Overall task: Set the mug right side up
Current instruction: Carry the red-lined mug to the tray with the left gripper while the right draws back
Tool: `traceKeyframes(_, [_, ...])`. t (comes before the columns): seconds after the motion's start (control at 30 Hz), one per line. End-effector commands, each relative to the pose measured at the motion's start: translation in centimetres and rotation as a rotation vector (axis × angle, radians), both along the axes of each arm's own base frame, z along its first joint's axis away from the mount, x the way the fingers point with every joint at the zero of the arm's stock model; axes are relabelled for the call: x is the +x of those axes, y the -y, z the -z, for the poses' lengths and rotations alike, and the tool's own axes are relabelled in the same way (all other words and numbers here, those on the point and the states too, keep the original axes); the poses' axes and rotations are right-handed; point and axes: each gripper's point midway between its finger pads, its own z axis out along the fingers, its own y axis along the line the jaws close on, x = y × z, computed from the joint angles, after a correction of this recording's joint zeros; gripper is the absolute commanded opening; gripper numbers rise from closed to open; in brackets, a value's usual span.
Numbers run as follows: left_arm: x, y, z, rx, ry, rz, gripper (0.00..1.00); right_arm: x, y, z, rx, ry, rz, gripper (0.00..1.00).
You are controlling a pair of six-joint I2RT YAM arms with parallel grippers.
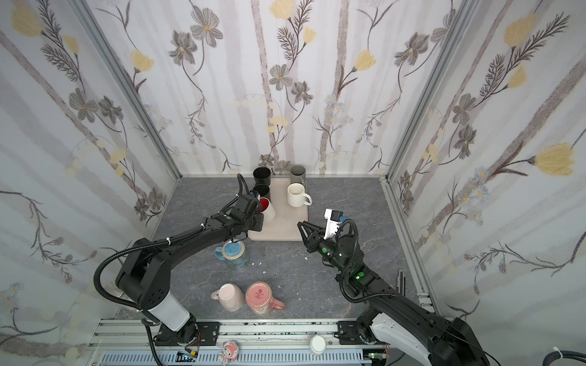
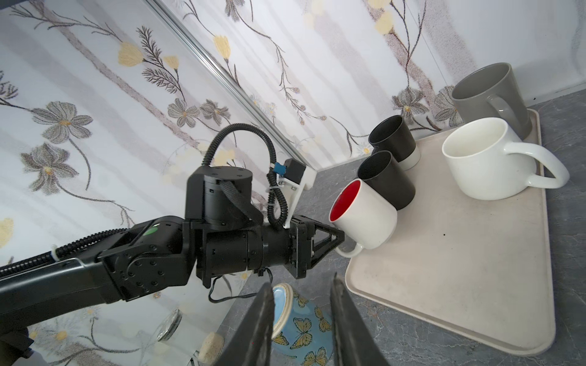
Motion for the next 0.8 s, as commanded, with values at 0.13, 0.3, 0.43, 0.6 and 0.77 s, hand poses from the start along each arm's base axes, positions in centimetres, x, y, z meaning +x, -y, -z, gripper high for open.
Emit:
traceKeyframes(0.13, [2.4, -0.3, 1.0, 0.064, 0.043, -0.019, 0.00, -0.2, 0.6, -0.7, 0.022, 0.016, 0.001, 0.31])
traceKeyframes(0.3, [3.0, -0.4, 1.6, 0.081, 0.043, -0.014, 0.00, -0.1, 0.8, -0.6, 0.023, 0.012, 0.005, 0.31])
traceKeyframes(0.43, [3.4, -0.9, 2.4, 0.103, 0.026, -0.022, 0.00, -0.1, 0.9, -0.4, 0.026, 0.008, 0.009, 0.32])
traceKeyframes(0.6, [3.6, -0.9, 2.7, 0.100, 0.019, -0.013, 0.00, 0.0, 0.9, -0.3, 0.028, 0.003, 0.010, 0.32])
traceKeyframes(0.77, [3.7, -1.0, 3.1, 0.122, 0.006, -0.008, 0.00, 0.1, 1.0, -0.2, 0.028, 0.000, 0.015, 0.32])
